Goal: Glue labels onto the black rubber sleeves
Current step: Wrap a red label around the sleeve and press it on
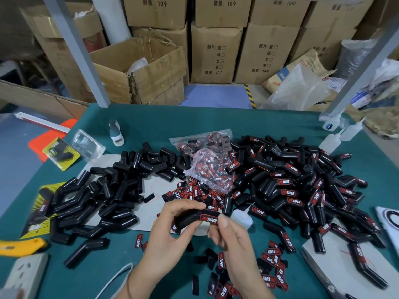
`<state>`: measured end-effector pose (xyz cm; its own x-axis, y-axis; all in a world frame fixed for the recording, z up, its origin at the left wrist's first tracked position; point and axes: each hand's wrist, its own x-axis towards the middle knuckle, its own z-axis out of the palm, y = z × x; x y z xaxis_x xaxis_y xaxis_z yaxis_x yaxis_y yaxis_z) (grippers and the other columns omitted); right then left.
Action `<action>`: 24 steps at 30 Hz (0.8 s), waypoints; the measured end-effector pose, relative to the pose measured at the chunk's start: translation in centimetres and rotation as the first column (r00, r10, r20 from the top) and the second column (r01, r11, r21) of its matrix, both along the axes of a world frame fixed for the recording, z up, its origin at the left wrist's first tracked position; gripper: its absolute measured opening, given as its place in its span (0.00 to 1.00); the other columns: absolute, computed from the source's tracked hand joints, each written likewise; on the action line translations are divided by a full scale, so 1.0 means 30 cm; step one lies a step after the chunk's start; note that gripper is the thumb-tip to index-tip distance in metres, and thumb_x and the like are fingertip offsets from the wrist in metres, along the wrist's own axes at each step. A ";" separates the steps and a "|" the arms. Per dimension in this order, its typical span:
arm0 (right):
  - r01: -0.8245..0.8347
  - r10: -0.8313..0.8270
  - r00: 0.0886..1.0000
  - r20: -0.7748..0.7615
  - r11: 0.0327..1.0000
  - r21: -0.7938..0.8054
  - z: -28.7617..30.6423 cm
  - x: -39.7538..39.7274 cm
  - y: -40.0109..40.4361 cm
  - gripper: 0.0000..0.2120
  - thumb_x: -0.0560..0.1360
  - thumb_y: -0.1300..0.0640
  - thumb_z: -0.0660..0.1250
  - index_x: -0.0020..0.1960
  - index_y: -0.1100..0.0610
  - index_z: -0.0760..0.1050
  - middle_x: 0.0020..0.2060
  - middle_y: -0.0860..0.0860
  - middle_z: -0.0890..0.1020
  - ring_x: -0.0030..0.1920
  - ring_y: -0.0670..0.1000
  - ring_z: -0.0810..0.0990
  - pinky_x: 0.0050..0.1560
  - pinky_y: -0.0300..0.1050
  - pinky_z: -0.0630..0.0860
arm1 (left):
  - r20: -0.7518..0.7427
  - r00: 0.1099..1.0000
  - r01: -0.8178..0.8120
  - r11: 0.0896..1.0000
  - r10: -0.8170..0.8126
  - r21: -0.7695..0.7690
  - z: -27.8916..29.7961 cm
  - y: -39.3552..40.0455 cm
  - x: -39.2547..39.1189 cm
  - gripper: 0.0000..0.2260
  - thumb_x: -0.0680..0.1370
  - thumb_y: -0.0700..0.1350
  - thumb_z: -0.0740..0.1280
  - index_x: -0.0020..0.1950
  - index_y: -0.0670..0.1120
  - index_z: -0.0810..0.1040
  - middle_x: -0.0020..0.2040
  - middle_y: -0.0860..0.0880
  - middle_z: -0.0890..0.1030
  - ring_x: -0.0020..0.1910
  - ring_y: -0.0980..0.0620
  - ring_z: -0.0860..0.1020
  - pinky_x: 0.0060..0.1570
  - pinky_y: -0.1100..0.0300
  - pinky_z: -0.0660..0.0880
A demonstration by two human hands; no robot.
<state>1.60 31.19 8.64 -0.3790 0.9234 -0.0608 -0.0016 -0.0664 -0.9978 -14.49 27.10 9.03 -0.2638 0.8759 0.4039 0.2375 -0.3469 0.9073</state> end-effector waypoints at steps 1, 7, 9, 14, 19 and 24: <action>0.011 -0.011 1.000 0.014 0.999 0.031 0.008 -0.003 -0.001 0.29 0.80 0.28 0.59 0.32 0.49 0.68 0.30 0.45 0.70 0.35 0.46 0.68 0.42 0.37 0.66 | -0.009 1.000 0.014 1.000 -0.014 -0.001 0.002 0.001 -0.002 0.18 0.78 0.43 0.72 0.63 0.62 0.76 0.60 0.54 0.84 0.62 0.48 0.82 0.63 0.57 0.77; -0.012 0.006 0.999 0.044 0.992 0.129 0.022 -0.015 -0.012 0.26 0.82 0.32 0.57 0.33 0.49 0.68 0.30 0.43 0.70 0.34 0.42 0.68 0.39 0.34 0.66 | -0.038 0.997 0.065 0.997 -0.064 0.048 0.010 0.015 -0.006 0.07 0.81 0.50 0.72 0.57 0.54 0.87 0.57 0.52 0.83 0.57 0.46 0.83 0.53 0.56 0.81; -0.056 0.046 0.997 0.064 0.986 0.158 0.033 -0.022 -0.017 0.24 0.83 0.34 0.56 0.35 0.47 0.69 0.33 0.43 0.71 0.37 0.42 0.69 0.42 0.35 0.66 | 0.072 0.997 0.016 0.999 -0.019 0.045 0.014 0.018 -0.005 0.06 0.80 0.51 0.73 0.54 0.54 0.89 0.55 0.50 0.85 0.51 0.46 0.84 0.42 0.56 0.82; -0.092 0.077 0.995 0.069 0.962 0.256 0.073 -0.011 -0.018 0.16 0.87 0.42 0.55 0.43 0.37 0.75 0.38 0.39 0.74 0.39 0.42 0.72 0.43 0.35 0.68 | 0.097 0.995 0.028 0.996 -0.036 0.086 0.016 0.016 0.002 0.06 0.81 0.49 0.73 0.55 0.52 0.90 0.55 0.49 0.85 0.47 0.45 0.84 0.37 0.57 0.81; 0.029 -0.022 0.999 -0.025 0.946 0.322 0.087 0.004 -0.040 0.16 0.82 0.40 0.65 0.42 0.46 0.82 0.41 0.41 0.77 0.38 0.42 0.75 0.41 0.35 0.70 | 0.069 0.997 0.005 0.984 -0.018 0.177 0.032 -0.006 0.016 0.07 0.82 0.48 0.72 0.58 0.52 0.88 0.56 0.49 0.84 0.52 0.46 0.84 0.43 0.55 0.84; 0.233 -0.259 0.965 -0.023 0.820 0.523 0.099 0.027 -0.071 0.12 0.78 0.41 0.71 0.43 0.48 0.84 0.48 0.42 0.77 0.43 0.47 0.79 0.43 0.39 0.76 | 0.019 0.992 0.123 0.973 -0.129 0.193 0.045 -0.004 0.035 0.08 0.81 0.49 0.73 0.60 0.52 0.87 0.56 0.51 0.85 0.54 0.48 0.84 0.53 0.58 0.81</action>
